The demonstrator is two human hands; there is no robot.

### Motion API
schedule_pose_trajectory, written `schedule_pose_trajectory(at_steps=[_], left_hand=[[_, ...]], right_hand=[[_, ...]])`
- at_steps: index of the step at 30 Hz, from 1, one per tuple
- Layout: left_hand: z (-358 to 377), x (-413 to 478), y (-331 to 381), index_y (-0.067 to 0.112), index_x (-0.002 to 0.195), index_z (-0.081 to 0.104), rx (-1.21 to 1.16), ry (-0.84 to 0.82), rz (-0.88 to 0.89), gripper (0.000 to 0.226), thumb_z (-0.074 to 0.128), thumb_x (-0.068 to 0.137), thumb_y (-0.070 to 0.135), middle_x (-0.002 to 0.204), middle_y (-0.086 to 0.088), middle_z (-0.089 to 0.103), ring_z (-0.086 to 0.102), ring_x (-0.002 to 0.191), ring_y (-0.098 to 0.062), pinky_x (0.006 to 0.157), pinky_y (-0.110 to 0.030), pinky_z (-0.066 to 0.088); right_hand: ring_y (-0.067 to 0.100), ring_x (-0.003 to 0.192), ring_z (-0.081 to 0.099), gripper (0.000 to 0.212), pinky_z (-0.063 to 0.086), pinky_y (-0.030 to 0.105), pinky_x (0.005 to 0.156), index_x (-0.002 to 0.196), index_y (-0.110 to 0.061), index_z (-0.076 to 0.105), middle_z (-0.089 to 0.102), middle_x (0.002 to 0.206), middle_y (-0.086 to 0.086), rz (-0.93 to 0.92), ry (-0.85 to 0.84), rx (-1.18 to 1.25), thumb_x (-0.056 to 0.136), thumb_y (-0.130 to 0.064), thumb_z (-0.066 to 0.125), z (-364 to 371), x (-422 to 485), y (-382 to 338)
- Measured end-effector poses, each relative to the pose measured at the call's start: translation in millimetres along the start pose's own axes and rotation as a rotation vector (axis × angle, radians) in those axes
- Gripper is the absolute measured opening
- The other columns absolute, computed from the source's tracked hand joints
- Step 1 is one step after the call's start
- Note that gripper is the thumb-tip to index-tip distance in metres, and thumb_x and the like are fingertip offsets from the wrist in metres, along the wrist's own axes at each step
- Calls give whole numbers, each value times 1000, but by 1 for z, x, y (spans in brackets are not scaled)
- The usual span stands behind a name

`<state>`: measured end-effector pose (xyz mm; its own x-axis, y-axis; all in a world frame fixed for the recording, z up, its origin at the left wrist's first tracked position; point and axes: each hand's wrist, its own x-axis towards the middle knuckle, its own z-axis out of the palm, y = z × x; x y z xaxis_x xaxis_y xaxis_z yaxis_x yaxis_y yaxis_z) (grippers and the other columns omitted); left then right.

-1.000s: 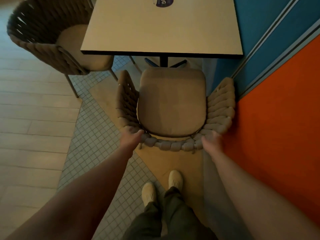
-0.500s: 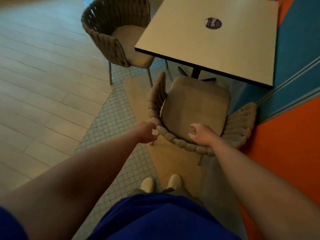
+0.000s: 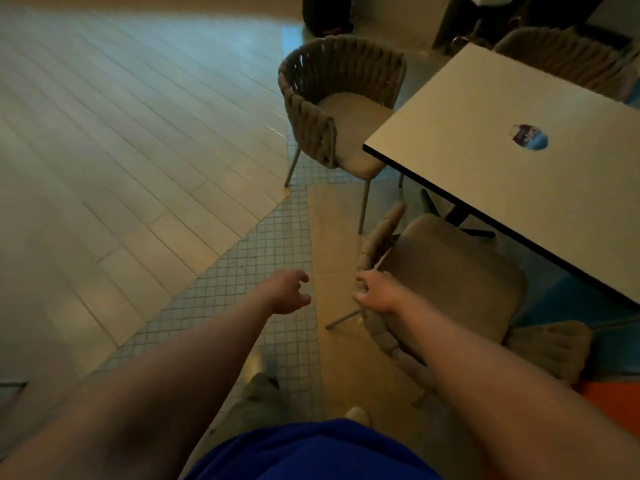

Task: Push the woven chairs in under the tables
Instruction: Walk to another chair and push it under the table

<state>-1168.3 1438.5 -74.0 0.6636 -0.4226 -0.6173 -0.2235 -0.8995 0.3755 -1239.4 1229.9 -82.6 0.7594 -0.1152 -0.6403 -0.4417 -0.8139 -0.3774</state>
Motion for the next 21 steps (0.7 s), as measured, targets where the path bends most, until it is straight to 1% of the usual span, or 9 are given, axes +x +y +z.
schedule_pose_trajectory(at_steps=[2, 6, 10, 15, 18, 21], left_hand=[[-20, 10, -21, 19, 147, 49, -26, 9, -12, 55, 64, 96, 34, 141, -5, 57, 57, 126, -24, 107, -39, 47], [-70, 39, -72, 21, 147, 48, -26, -7, -24, 56, 64, 95, 36, 142, -4, 57, 57, 125, -23, 106, -40, 47], [-132, 79, -129, 20, 146, 50, -44, -2, -26, 55, 65, 95, 35, 141, -4, 58, 59, 123, -23, 103, -36, 48], [-208, 121, -187, 20, 142, 53, -11, -8, -40, 52, 66, 94, 35, 138, -6, 60, 59, 122, -24, 104, -37, 48], [-245, 148, -207, 21, 141, 54, 11, -10, -20, 51, 66, 93, 36, 136, -5, 62, 60, 120, -24, 103, -37, 48], [-274, 178, -216, 19, 142, 53, 29, -24, 12, 52, 66, 94, 34, 136, -5, 61, 59, 122, -24, 104, -37, 47]], right_hand=[[33, 130, 51, 60, 42, 36, 108, 147, -11, 43, 50, 145, 16, -17, -32, 9, 94, -35, 59, -8, 21, -28], [30, 134, 48, 60, 42, 41, 109, 149, -13, 40, 47, 149, 13, -39, -51, -21, 96, -36, 58, -22, 73, -89], [30, 134, 47, 60, 41, 39, 109, 149, -10, 40, 47, 150, 14, -57, -21, -7, 97, -34, 57, -33, 132, -155], [29, 134, 48, 60, 41, 34, 106, 148, -10, 41, 47, 149, 13, -56, 15, 37, 96, -35, 58, -55, 190, -228], [29, 134, 48, 59, 41, 35, 107, 148, -10, 40, 47, 149, 14, -44, 10, 75, 97, -34, 58, -70, 220, -256], [30, 135, 47, 61, 41, 37, 109, 149, -10, 39, 47, 150, 15, -31, 7, 93, 97, -33, 59, -86, 252, -273]])
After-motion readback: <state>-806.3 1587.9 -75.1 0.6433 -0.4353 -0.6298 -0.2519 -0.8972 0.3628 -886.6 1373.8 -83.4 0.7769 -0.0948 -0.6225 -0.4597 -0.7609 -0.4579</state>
